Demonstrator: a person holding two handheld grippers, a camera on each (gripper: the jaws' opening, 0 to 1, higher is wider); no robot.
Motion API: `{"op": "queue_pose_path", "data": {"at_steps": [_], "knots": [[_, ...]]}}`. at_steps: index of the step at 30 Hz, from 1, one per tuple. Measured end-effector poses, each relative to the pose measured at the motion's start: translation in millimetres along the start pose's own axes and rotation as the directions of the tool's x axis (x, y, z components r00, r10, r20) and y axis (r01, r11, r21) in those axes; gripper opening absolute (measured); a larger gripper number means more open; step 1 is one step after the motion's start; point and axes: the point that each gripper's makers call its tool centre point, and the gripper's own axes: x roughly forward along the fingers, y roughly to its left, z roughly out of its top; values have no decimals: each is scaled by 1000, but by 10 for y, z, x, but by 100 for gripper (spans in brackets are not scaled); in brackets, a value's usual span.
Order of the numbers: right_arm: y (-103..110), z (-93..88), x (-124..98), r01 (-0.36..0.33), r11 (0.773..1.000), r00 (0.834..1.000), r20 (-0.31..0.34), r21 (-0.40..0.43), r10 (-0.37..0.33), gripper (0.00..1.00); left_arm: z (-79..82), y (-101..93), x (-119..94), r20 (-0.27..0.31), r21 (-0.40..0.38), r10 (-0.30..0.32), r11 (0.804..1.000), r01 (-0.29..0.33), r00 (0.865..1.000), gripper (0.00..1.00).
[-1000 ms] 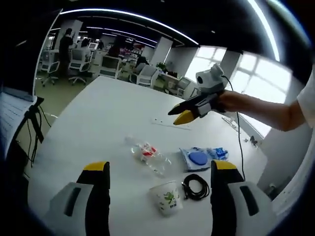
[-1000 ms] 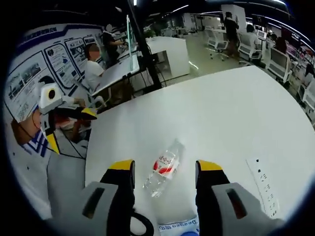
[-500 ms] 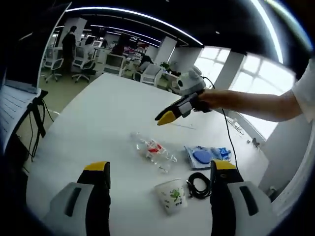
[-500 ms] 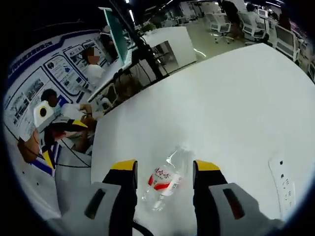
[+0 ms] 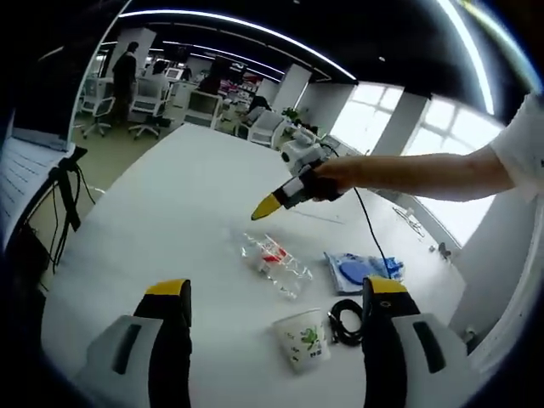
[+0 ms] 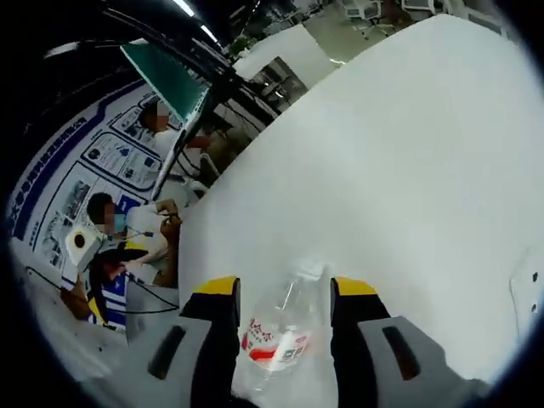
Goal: Arrange the tabletop items into an orderly group along one side of the table until the central work area is clear of visible clutter.
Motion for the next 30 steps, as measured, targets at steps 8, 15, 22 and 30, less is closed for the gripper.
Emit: {"op": "queue_pose_path", "data": {"at_steps": [8, 15, 22, 30], "knots": [[-70, -70, 162, -101, 993, 994, -28, 65, 103, 40, -33, 40, 50, -2, -11, 7, 1000, -7, 1000, 84], [-74, -90, 225, -187, 976, 982, -20, 111, 190, 39, -60, 14, 94, -8, -16, 5, 1000, -5, 1000, 84], [-58, -68, 305, -261, 959, 965, -4, 109, 263, 35, -100, 27, 96, -9, -40, 11, 999, -12, 1000, 83], [-4, -55, 386, -324, 933, 946, 40, 154, 322, 26, -130, 68, 98, -13, -48, 24, 999, -25, 1000, 82]]}}
